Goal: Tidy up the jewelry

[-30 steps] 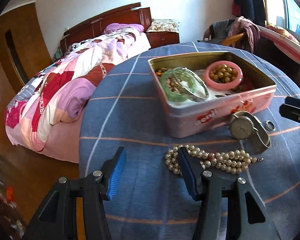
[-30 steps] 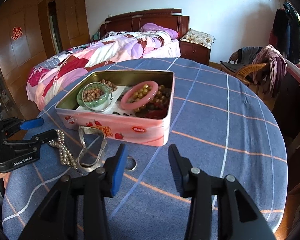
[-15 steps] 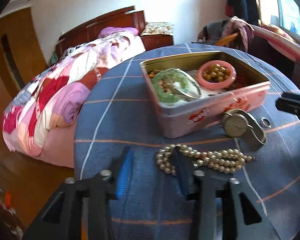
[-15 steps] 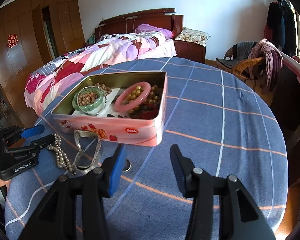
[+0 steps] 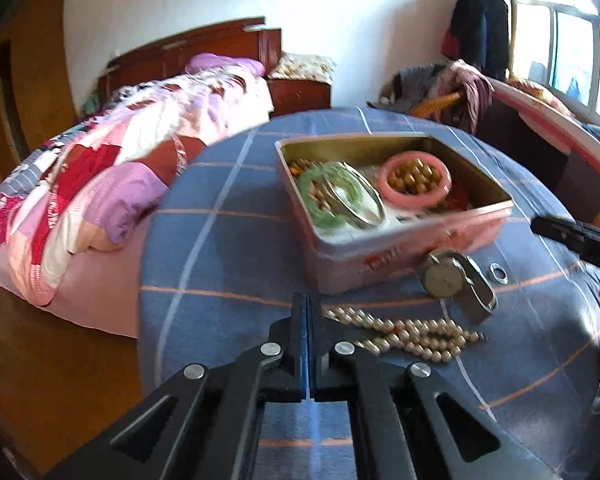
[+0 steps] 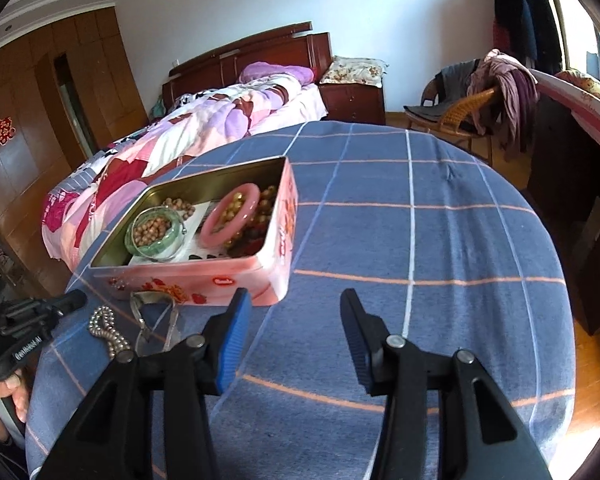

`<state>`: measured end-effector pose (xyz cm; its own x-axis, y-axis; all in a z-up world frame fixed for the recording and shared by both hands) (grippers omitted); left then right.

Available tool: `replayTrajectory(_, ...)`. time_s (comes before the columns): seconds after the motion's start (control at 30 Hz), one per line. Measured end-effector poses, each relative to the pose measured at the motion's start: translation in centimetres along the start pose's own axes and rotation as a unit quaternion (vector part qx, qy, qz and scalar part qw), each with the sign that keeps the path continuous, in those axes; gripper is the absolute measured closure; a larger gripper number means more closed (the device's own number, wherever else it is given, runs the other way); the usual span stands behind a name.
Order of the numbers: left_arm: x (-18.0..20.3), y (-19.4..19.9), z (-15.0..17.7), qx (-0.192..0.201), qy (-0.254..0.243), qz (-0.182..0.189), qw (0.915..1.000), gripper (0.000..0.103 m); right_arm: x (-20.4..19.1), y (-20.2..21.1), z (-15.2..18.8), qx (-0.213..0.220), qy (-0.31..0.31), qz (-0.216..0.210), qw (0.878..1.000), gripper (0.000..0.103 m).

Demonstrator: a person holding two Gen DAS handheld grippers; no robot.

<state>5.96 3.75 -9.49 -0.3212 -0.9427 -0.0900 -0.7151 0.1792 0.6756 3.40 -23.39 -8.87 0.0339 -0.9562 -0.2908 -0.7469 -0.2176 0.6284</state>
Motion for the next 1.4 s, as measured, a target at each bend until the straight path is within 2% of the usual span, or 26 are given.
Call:
replayTrajectory(0.07,-0.4,0.0,-0.2,0.000,0.008,-0.006,0.9999,0.103,-0.2,-0.1,0.1,-0.006,0.007,0.004,1.000,0.054)
replayTrajectory(0.13,-0.8,-0.4,-0.3,-0.012,0.017,-0.022,0.9995,0.099,-1.0,-0.5,0.4,-0.025,0.033,0.002,0.999,0.054)
replayTrajectory(0.17,-0.9,-0.6,-0.2,-0.016,0.021,-0.021,0.9994,0.084,-1.7,-0.8,0.7,-0.036,0.055,0.002,0.998,0.054)
replayTrajectory(0.2,-0.9,-0.8,-0.1,-0.019,0.025,-0.020,0.9993,0.060,-2.5,-1.0,0.9,-0.040,0.079,0.005,0.996,0.054)
replayTrajectory(0.23,-0.9,-0.8,0.0,-0.017,0.028,-0.023,0.9992,0.049,-3.0,-1.0,1.1,-0.040,0.094,0.009,0.995,0.054)
replayTrajectory(0.27,-0.9,-0.7,0.1,-0.012,0.031,-0.033,0.9989,0.031,-3.6,-1.1,1.4,-0.043,0.113,0.009,0.993,0.054)
replayTrajectory(0.53,-0.9,-0.5,0.2,-0.010,0.032,-0.036,0.9988,0.029,-4.8,-3.7,2.1,-0.120,0.163,-0.011,0.979,0.055)
replayTrajectory(0.63,-1.5,-0.5,0.2,-0.013,0.042,-0.032,0.9985,0.029,-4.8,-3.8,2.1,-0.118,0.171,-0.014,0.978,0.058)
replayTrajectory(0.7,-1.4,-0.2,0.2,-0.013,0.039,-0.036,0.9985,0.030,-4.9,-3.6,2.3,-0.115,0.179,-0.015,0.977,0.080)
replayTrajectory(0.8,-0.8,-0.1,0.1,-0.017,0.026,-0.042,0.9987,0.030,-5.4,-3.0,2.9,-0.110,0.200,-0.008,0.974,0.081)
replayTrajectory(1.2,4.7,-1.0,0.1,-0.037,-0.034,0.001,0.9987,0.029,-4.8,-1.6,3.7,-0.093,0.195,-0.011,0.976,0.081)
replayTrajectory(1.4,4.9,-2.9,0.6,-0.044,-0.014,0.035,0.9983,0.029,-4.9,-1.7,3.7,-0.092,0.195,-0.011,0.976,0.081)
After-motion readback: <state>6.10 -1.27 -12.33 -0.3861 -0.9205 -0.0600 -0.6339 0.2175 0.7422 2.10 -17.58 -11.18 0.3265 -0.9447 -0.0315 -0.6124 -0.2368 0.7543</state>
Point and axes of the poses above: each gripper's, at about its wrist camera, not at the fingertips, and y roughly against the way its jaws point, x to its right, z to its underside, the point moved 1 cm from there along -y, roughly the way its jaws point, and after that the axes turned 7 degrees about -y, right-handed, at the moved point
